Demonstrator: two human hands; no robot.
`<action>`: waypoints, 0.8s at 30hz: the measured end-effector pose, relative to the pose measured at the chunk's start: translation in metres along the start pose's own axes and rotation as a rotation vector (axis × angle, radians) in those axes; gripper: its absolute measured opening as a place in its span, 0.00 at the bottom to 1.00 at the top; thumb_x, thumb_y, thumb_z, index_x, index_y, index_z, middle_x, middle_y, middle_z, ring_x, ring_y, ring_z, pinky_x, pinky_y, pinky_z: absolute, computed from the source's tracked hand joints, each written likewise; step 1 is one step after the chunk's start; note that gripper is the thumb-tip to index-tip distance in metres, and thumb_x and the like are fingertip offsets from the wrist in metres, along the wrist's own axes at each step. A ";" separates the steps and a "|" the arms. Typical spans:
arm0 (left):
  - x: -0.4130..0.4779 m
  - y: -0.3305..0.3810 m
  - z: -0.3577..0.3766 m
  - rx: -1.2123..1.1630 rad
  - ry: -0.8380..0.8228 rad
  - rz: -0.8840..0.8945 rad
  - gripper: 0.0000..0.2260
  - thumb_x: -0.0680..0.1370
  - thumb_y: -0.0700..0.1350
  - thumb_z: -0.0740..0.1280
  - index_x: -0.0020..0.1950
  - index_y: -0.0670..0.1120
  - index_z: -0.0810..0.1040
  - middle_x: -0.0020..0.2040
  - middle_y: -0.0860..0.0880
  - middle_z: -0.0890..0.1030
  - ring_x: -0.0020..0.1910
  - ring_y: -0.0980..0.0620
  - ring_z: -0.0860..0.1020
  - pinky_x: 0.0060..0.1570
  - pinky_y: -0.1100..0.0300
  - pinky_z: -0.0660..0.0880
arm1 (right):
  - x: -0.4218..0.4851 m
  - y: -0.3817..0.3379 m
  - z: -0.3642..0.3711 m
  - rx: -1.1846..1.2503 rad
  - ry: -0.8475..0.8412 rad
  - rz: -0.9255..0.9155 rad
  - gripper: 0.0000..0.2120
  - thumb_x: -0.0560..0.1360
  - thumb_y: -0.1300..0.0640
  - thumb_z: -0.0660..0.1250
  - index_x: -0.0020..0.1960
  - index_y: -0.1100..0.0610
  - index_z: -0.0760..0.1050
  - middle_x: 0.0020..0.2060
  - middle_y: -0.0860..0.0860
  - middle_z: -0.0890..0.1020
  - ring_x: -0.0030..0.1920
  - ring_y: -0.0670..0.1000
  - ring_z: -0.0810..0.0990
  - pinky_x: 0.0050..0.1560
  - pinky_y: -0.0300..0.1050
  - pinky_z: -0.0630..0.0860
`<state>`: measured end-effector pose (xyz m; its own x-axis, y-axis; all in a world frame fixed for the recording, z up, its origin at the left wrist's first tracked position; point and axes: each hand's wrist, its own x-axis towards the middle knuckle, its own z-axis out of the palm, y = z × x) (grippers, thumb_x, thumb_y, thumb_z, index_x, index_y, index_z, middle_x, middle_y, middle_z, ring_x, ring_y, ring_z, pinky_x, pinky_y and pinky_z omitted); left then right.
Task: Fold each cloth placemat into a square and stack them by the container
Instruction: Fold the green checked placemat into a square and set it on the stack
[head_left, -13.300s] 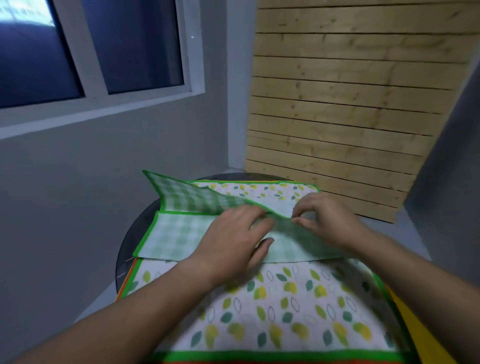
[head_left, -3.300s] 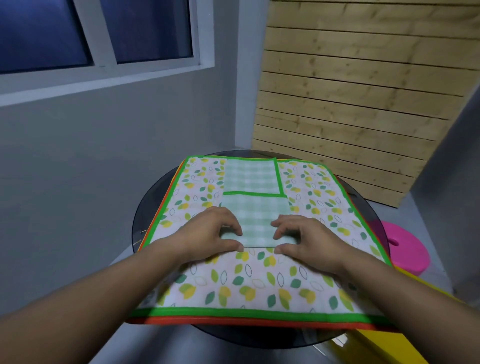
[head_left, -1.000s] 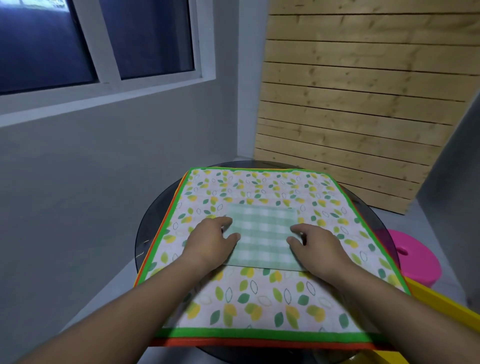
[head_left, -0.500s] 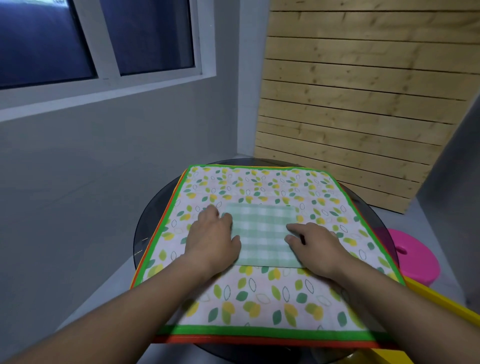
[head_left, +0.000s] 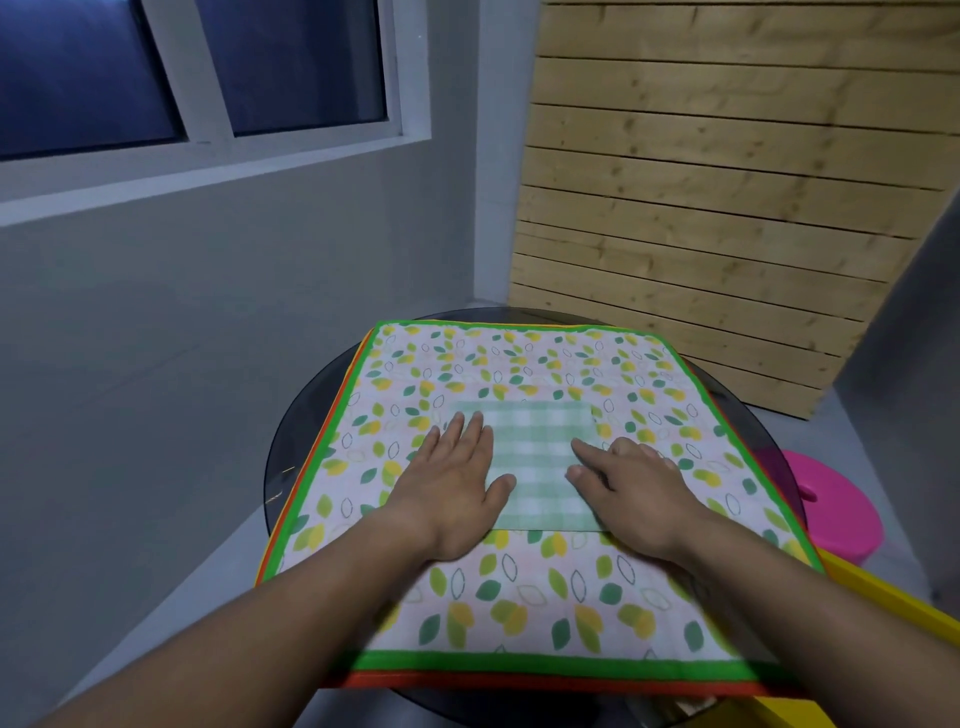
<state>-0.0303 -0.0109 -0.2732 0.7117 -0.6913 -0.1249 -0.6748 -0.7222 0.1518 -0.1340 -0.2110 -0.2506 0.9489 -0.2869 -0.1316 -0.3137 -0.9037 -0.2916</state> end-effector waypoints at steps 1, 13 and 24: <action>0.000 0.000 0.000 0.004 0.000 0.002 0.31 0.83 0.60 0.42 0.81 0.45 0.38 0.81 0.48 0.36 0.79 0.51 0.34 0.78 0.51 0.37 | -0.001 -0.003 -0.002 0.009 0.029 0.009 0.21 0.81 0.39 0.49 0.72 0.43 0.65 0.60 0.51 0.70 0.67 0.55 0.66 0.69 0.53 0.60; 0.000 -0.001 0.001 0.013 0.007 0.007 0.30 0.84 0.58 0.42 0.81 0.45 0.38 0.81 0.48 0.37 0.79 0.51 0.35 0.78 0.51 0.36 | 0.051 -0.033 0.019 -0.160 -0.042 -0.192 0.30 0.83 0.44 0.41 0.80 0.56 0.40 0.80 0.49 0.40 0.79 0.48 0.37 0.78 0.48 0.38; 0.020 -0.004 -0.023 0.025 0.053 -0.010 0.27 0.82 0.58 0.49 0.77 0.45 0.59 0.81 0.45 0.55 0.80 0.47 0.50 0.78 0.46 0.42 | 0.056 -0.021 0.017 -0.217 -0.041 -0.128 0.32 0.82 0.42 0.40 0.80 0.56 0.36 0.79 0.51 0.37 0.79 0.49 0.35 0.78 0.51 0.36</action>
<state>-0.0087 -0.0213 -0.2534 0.7273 -0.6823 -0.0737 -0.6719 -0.7298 0.1265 -0.0754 -0.2028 -0.2683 0.9767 -0.1567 -0.1467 -0.1721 -0.9801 -0.0991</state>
